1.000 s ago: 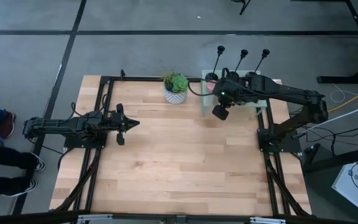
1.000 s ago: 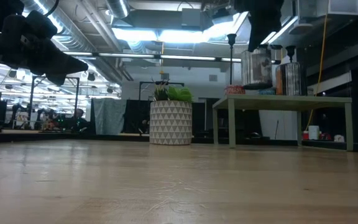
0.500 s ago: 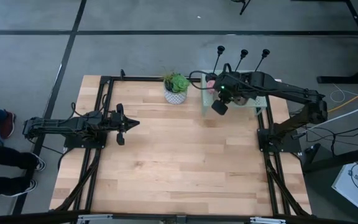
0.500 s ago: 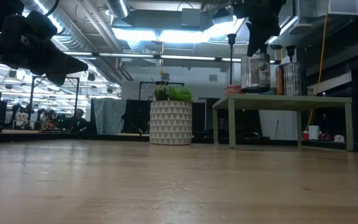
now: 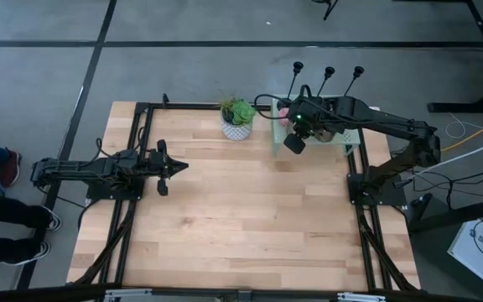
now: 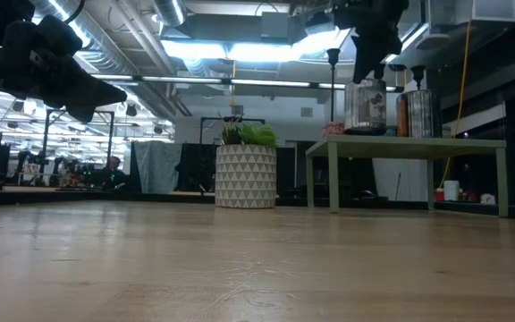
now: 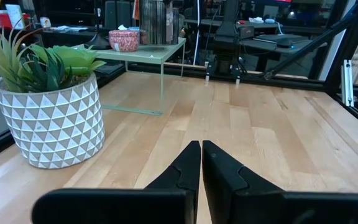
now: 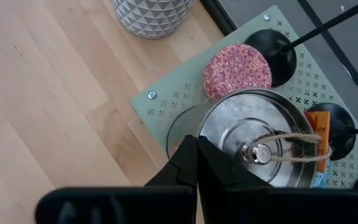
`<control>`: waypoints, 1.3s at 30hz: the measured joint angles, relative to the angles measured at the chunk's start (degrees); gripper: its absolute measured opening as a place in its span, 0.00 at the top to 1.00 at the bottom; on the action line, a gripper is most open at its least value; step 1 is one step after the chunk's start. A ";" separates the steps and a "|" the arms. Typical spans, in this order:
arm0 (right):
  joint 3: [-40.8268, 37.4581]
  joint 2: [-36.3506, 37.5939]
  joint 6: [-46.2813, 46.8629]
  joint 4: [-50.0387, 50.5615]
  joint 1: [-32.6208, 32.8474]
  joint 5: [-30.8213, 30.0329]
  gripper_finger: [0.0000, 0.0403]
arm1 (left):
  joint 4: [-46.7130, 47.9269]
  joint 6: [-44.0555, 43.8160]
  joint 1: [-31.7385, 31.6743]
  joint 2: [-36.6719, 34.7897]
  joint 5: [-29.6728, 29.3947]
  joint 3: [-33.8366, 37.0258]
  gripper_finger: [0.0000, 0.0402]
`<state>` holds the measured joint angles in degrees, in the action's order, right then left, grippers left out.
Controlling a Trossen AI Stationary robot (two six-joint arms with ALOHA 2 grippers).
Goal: Pick & Place candle stick holders
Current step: Put the silver scented candle can and aligned with other silver scented candle can on the shelf
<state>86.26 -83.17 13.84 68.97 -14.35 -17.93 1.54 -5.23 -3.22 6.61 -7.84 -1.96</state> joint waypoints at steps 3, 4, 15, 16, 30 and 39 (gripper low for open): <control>-1.22 0.04 0.55 -0.42 0.00 -0.02 1.00 | 0.00 0.00 -0.01 0.00 0.01 0.01 0.97; -1.79 0.04 0.69 -0.41 0.00 0.00 1.00 | -0.02 0.00 -0.01 0.02 0.01 -0.01 0.97; -4.05 0.22 0.02 -2.57 0.01 -2.01 1.00 | 0.00 0.00 -0.01 0.02 0.01 0.01 0.97; -4.05 0.24 -0.34 -2.53 0.00 -2.03 1.00 | 0.00 0.00 0.02 0.02 0.01 0.01 0.98; -4.09 0.24 -0.65 -2.36 -0.93 -1.66 0.95 | -0.02 0.00 0.02 0.01 -0.01 -0.02 0.97; -1.04 0.30 -0.65 -1.66 -1.08 -1.50 0.76 | -0.02 0.00 -0.01 0.02 0.01 -0.01 0.97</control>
<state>85.22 -82.87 13.19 67.31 -15.43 -19.44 1.52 -5.23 -3.22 6.63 -7.84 -1.97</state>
